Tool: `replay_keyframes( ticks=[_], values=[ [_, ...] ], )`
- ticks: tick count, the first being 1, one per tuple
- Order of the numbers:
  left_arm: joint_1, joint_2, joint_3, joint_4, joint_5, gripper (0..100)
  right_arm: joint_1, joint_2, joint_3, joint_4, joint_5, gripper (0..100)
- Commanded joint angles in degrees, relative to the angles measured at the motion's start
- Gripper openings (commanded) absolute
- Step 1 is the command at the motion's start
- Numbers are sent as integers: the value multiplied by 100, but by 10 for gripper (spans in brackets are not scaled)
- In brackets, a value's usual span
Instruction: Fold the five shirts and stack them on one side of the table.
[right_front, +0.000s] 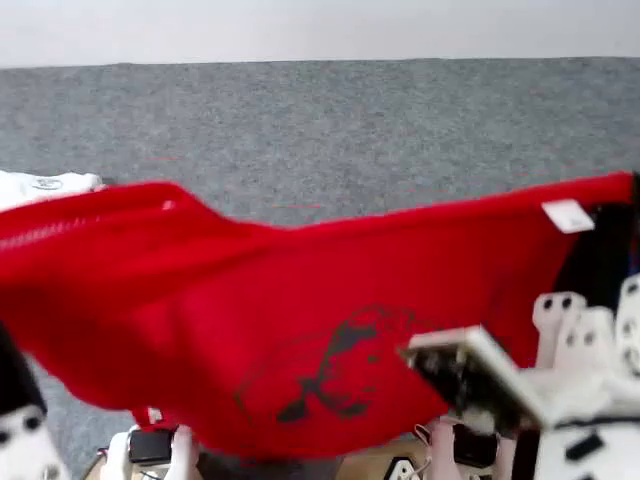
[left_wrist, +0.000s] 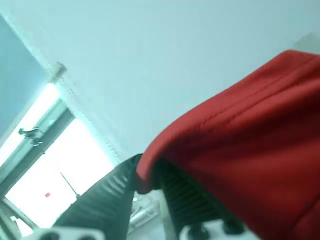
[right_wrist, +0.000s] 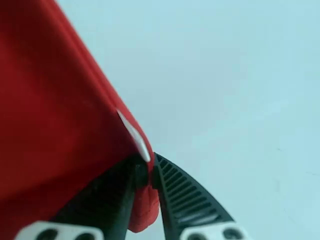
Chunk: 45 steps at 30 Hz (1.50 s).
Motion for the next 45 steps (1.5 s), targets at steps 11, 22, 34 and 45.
replay_keyframes(
  ticks=[11, 22, 34, 45],
  values=[
    [-290, -334, -75, 844, -35, 5, 75, -347, -35, 840, 141, 10],
    [-299, -299, 2079, 185, -53, 5, 48, 189, 1600, -57, 141, 10],
    [-211, -281, 7231, -4835, -360, 5, -453, 1279, 4563, -3108, 141, 10],
    [-44, 1363, 8198, -6963, -914, 5, -699, 2862, 5002, -5209, 141, 10]
  ],
)
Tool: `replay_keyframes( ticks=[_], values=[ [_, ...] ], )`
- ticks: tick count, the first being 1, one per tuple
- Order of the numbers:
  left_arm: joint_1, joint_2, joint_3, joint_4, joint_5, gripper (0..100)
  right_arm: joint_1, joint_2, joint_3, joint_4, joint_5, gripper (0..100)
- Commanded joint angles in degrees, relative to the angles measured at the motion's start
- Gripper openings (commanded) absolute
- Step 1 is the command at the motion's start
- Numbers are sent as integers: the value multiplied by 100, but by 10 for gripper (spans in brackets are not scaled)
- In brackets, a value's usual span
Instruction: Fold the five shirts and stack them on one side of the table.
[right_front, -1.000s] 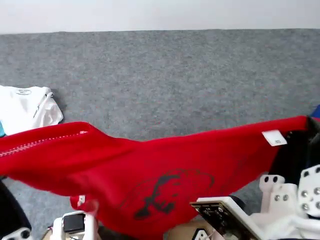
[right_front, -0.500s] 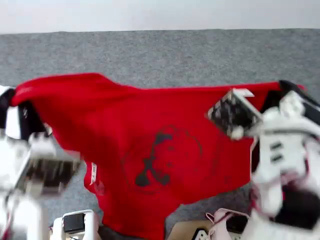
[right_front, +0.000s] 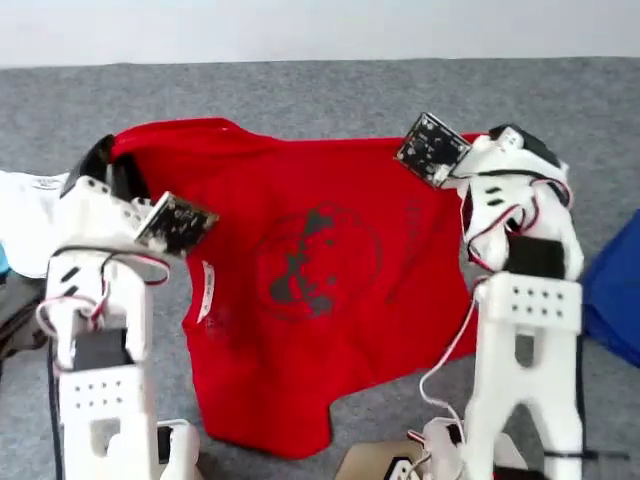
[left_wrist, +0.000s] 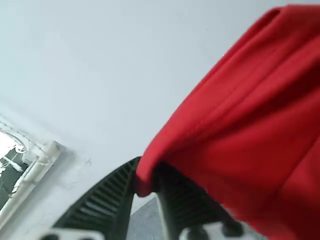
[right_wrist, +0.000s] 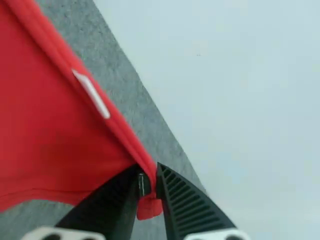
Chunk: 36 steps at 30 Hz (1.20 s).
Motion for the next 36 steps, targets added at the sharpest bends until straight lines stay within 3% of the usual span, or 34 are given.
replay_keyframes(
  ticks=[1, 7, 14, 22, 29, 36],
  values=[
    [-9, 835, -585, -290, -70, 5, -13, 312, -97, -664, 62, 10],
    [9, 2664, -2088, -290, 352, 5, -31, 1121, -466, -1314, 62, 10],
    [26, 4800, -4189, -273, 914, 5, -4, 2659, -2119, -1411, 44, 10],
    [167, 6769, -6299, -264, 941, 5, -4, 4655, -4466, -1358, 44, 9],
    [299, 8070, -7723, -255, 914, 5, 84, 5763, -5653, -1358, 62, 9],
    [360, 8967, -9376, 809, 932, 5, 277, 6334, -6338, -1349, 70, 9]
  ],
)
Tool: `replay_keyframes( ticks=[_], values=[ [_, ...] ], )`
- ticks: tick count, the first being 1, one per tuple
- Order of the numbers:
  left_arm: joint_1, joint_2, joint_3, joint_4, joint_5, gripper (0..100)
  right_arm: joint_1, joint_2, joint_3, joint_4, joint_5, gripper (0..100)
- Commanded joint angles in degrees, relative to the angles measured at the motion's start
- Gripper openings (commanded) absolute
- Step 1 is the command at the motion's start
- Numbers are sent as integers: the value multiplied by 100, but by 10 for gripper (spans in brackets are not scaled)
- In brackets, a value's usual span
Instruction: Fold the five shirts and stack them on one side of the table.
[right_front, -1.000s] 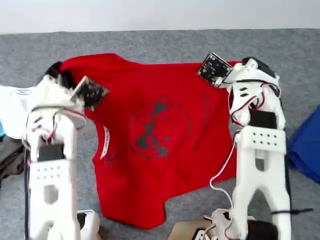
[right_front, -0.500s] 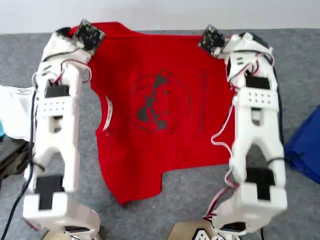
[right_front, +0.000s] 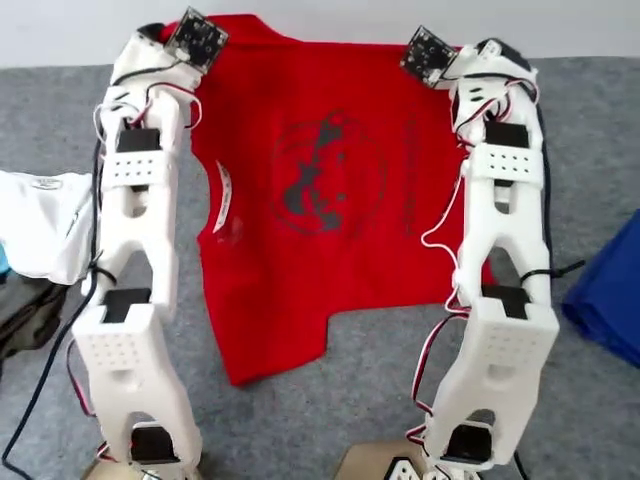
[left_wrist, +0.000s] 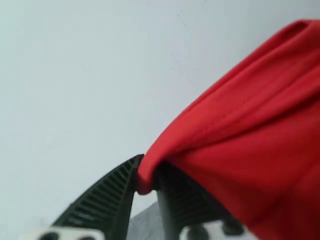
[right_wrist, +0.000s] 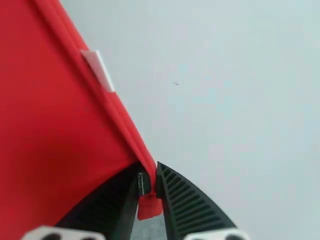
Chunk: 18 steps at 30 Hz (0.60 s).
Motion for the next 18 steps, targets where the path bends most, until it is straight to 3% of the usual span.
replay_keyframes(
  ticks=[1, 5, 18],
  values=[
    [-26, 158, -1051, 677, 53, 5, 286, -4, -501, -75, 70, 9],
    [-26, 343, -1745, 2075, 53, 5, 233, -119, -510, 541, 70, 9],
    [396, 360, -3108, 7473, 35, 5, 224, -1095, -510, 3925, 44, 9]
  ],
)
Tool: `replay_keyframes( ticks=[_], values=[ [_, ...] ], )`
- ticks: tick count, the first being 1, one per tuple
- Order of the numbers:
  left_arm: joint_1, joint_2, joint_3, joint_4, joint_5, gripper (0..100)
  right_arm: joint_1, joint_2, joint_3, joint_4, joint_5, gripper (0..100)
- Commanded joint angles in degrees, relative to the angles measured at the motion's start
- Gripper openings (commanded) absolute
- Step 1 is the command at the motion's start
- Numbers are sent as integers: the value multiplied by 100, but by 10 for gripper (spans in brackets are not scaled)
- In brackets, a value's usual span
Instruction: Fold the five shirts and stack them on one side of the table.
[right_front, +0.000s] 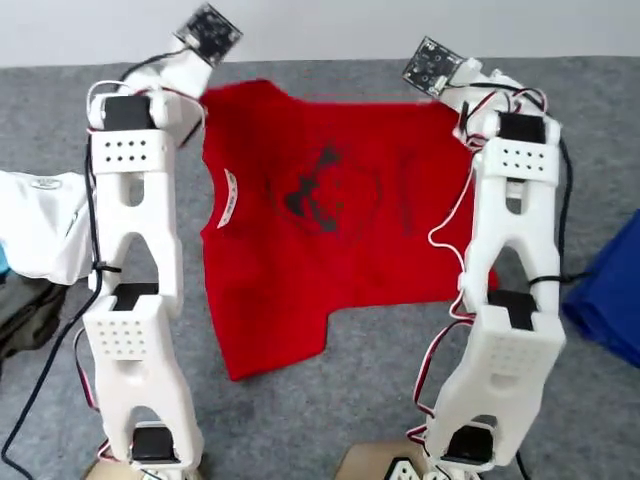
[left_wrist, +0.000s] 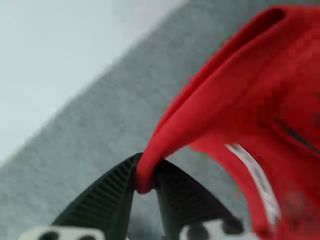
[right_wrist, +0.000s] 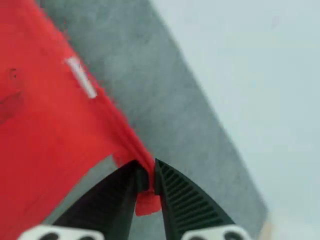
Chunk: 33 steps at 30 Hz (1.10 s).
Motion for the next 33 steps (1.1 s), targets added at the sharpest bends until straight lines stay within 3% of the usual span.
replay_keyframes(
  ticks=[1, 4, 13, 25, 33],
  values=[
    [176, -79, -488, 1363, 44, 5, 171, -602, -378, 822, 26, 9],
    [273, -62, -629, 1811, 53, 5, 171, -699, -378, 1393, 26, 9],
    [308, -440, -171, 1829, 79, 5, 171, -1086, -378, 2677, 18, 9],
    [800, -3578, 4268, 1811, -369, 5, 356, -1473, -378, 4268, 44, 9],
    [1415, -5301, 6501, 1802, -440, 5, 655, -1481, -352, 4971, 202, 9]
  ],
)
